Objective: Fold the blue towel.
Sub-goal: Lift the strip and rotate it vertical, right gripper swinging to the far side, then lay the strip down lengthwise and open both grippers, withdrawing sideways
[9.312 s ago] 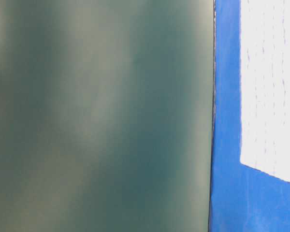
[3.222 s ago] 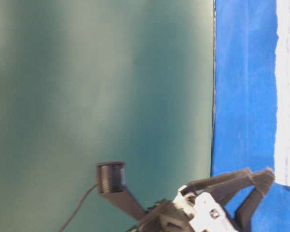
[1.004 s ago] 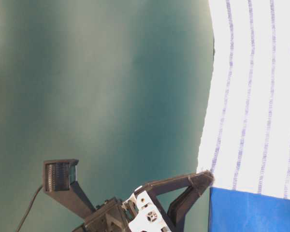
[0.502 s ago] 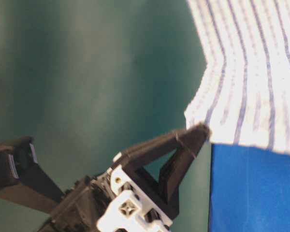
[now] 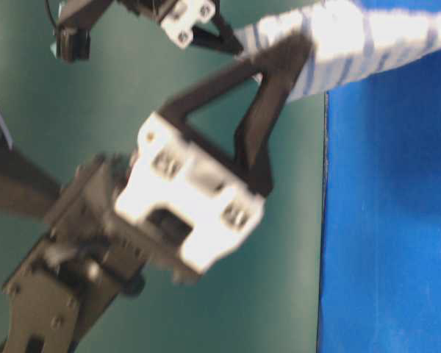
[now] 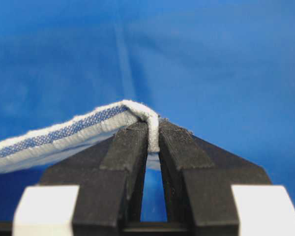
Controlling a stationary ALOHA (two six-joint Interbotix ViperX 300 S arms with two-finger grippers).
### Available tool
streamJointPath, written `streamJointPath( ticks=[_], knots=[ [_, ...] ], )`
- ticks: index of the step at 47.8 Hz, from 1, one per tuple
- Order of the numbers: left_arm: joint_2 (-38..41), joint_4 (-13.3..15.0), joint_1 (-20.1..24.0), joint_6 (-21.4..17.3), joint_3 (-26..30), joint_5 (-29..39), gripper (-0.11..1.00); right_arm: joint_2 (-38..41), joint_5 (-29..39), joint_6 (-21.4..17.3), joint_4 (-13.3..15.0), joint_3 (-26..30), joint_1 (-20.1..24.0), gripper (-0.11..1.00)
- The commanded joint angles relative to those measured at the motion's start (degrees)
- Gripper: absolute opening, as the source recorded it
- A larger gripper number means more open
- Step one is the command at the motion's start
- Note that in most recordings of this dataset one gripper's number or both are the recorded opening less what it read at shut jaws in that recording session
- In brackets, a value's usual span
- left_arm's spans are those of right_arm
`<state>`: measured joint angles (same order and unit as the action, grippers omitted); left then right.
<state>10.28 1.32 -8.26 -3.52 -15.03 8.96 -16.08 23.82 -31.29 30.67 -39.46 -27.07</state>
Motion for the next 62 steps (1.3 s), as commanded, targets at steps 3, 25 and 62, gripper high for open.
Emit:
streamJointPath(
  ticks=[3,25,62],
  knots=[
    [1.1,0.1,-0.4,-0.3,4.3,-0.4,0.04,1.1,-0.5,0.0,1.0,3.2,-0.3,0.02],
    [11.3,0.0,-0.4,-2.1,16.3,-5.4,0.04,-7.1,2.5,-0.2,1.2,-3.2,-2.7,0.02],
    [8.5,0.3,-0.4,5.8,1.3,-5.8,0.04,14.4,-7.4,-0.1,0.9,8.3,0.0,0.02]
  ],
)
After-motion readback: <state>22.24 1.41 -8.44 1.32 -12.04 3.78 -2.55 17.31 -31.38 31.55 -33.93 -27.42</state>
